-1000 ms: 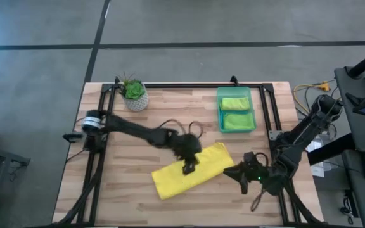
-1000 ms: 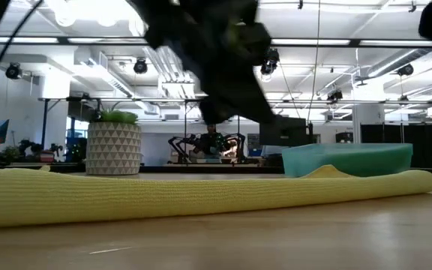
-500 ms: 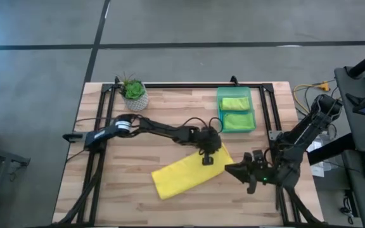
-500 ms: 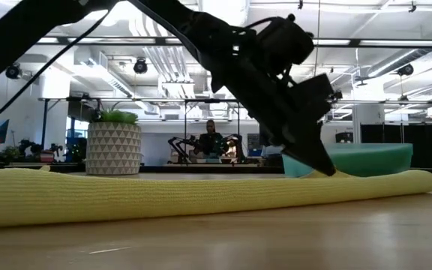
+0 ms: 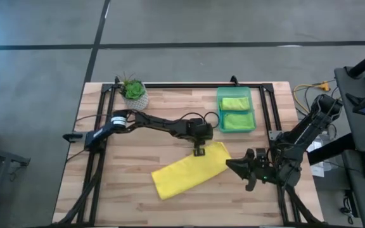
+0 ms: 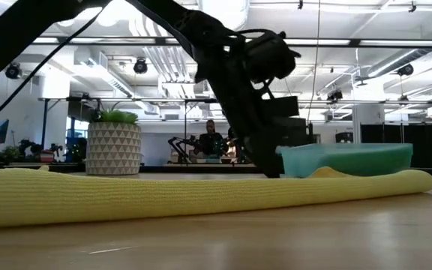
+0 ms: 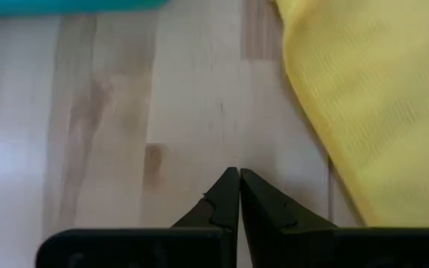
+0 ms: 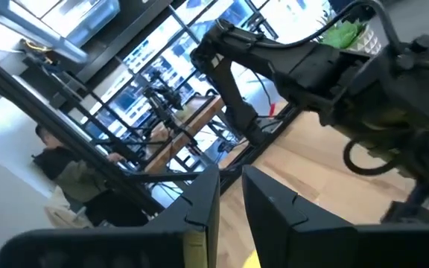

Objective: Fold microfiber towels
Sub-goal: Fold the yellow towel

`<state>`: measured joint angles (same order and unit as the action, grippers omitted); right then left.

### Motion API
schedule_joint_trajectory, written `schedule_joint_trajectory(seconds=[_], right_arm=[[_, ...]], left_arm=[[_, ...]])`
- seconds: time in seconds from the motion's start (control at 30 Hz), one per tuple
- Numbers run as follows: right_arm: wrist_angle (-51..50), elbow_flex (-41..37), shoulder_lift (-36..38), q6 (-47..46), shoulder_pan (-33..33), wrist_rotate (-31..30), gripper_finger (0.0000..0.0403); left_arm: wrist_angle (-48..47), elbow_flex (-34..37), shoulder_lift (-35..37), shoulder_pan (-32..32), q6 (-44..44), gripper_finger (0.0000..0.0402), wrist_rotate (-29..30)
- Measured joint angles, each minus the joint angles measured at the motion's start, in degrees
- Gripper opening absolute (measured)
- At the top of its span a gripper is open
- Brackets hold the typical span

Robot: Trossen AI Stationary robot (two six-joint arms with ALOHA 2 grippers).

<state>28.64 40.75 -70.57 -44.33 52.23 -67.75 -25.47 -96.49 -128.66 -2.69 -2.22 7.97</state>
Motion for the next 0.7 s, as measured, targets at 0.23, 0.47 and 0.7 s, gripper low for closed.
schedule_joint_trajectory(seconds=[0.23,0.47,0.7], right_arm=[[-0.04,-0.02,-0.07,-0.42,0.00,0.08,0.0056],[0.34,0.25,-0.07,-1.50,0.04,0.39,0.0056],[0.32,1.34,-0.07,-1.29,0.15,0.77,0.0056]], left_arm=[[16.92,1.77,3.58,2.67,-14.03,0.0000,-24.48],[20.08,1.82,-2.60,5.53,-9.98,0.0000,-19.50],[19.03,2.80,-3.75,5.21,-0.12,0.0000,-7.00]])
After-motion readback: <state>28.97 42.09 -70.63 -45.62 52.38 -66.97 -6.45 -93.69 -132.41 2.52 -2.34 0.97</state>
